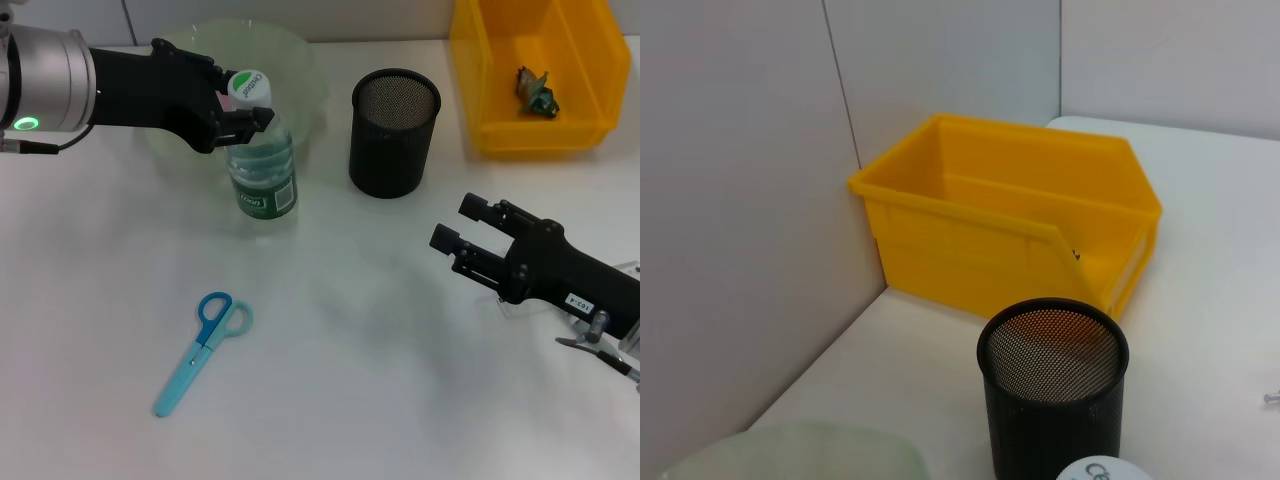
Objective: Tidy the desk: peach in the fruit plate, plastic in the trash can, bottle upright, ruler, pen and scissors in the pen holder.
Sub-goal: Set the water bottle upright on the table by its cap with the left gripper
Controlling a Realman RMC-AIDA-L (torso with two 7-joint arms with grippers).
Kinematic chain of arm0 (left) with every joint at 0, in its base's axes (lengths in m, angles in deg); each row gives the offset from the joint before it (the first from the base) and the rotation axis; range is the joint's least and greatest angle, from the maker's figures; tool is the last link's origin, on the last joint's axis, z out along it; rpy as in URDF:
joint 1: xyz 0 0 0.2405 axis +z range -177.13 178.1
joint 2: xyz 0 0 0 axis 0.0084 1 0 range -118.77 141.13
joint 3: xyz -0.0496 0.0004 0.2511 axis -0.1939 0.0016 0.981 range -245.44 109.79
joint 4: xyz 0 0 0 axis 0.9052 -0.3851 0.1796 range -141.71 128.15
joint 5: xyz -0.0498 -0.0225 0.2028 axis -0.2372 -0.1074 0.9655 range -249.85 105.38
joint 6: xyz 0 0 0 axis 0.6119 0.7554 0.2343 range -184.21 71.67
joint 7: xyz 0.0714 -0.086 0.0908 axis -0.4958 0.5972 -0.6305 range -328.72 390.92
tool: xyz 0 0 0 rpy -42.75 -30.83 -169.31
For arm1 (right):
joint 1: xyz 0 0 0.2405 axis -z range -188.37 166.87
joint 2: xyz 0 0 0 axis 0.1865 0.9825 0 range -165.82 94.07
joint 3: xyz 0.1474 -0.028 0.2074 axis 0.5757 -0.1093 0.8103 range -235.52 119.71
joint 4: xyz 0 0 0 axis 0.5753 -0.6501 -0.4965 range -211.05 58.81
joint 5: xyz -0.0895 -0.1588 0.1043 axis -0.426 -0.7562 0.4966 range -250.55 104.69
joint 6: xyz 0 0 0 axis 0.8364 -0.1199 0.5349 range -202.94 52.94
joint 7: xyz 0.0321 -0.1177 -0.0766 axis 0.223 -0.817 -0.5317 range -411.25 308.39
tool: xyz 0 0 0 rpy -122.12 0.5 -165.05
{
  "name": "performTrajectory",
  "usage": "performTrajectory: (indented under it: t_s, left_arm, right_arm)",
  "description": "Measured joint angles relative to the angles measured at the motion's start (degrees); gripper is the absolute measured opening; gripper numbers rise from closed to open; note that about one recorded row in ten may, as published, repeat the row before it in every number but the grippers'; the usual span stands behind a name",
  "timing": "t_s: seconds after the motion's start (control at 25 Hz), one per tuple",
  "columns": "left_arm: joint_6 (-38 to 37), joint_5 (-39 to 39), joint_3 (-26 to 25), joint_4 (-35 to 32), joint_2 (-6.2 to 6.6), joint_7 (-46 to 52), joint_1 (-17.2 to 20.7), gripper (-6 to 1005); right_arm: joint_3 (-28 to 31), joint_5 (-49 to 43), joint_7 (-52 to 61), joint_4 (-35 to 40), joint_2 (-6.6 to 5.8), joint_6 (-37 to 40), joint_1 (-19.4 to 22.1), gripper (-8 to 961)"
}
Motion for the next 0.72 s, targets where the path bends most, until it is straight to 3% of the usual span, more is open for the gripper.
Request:
performTrajectory:
  t_s: [0.72]
  left_arm:
    - [0.68, -0.8, 0.4, 1.13, 0.0, -1.14, 0.15, 512]
  right_arm:
    - [0.0, 0.0, 0.0, -0.28, 0.0, 0.0, 0.04, 721]
